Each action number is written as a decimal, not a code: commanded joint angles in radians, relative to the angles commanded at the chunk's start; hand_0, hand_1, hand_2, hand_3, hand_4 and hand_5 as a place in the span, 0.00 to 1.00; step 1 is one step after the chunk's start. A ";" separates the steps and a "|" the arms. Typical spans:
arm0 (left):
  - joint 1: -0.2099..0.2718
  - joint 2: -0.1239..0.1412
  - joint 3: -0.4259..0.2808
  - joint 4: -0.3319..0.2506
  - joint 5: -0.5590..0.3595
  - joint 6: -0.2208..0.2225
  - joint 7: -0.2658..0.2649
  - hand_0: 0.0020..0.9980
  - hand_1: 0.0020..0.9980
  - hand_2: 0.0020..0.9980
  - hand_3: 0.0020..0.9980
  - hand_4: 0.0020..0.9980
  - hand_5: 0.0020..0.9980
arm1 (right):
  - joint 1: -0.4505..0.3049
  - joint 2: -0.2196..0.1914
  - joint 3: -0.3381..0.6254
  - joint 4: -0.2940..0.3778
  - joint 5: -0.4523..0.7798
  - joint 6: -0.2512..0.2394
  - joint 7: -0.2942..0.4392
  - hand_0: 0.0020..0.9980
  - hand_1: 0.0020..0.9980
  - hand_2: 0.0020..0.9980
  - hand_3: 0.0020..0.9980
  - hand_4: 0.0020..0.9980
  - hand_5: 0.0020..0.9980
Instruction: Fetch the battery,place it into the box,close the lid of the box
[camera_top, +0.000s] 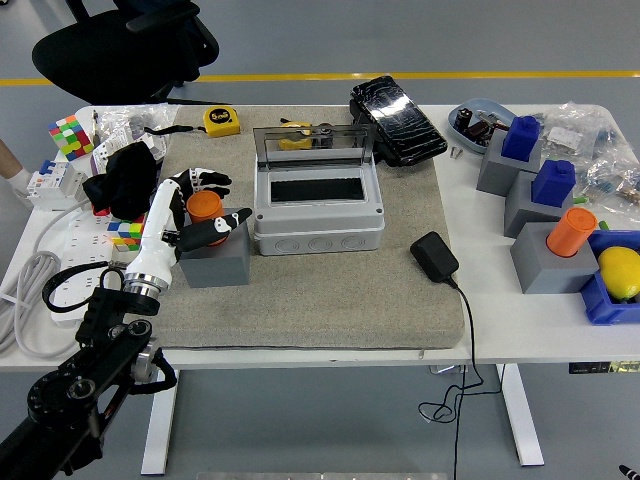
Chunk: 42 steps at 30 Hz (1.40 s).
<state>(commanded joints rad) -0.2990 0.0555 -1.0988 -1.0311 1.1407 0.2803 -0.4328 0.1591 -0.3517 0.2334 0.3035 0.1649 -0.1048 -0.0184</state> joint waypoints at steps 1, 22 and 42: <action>-0.003 -0.003 0.001 0.004 -0.007 0.002 -0.003 0.38 0.42 0.43 0.40 1.00 0.00 | 0.001 0.000 0.000 0.000 0.000 0.000 0.000 0.58 0.63 0.66 0.55 0.94 0.49; -0.038 -0.055 0.047 0.057 -0.157 0.028 -0.097 0.18 0.10 0.16 0.21 0.80 0.00 | -0.001 0.001 -0.002 0.000 0.003 -0.002 0.006 0.57 0.63 0.66 0.55 0.94 0.49; -0.114 0.014 0.088 -0.131 0.343 0.081 0.162 0.16 0.09 0.15 0.20 0.79 0.00 | 0.002 -0.001 -0.005 0.000 0.006 -0.005 0.013 0.57 0.63 0.66 0.55 0.94 0.49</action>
<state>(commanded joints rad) -0.4134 0.0698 -1.0105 -1.1617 1.4840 0.3615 -0.2709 0.1608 -0.3526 0.2281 0.3033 0.1705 -0.1096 -0.0054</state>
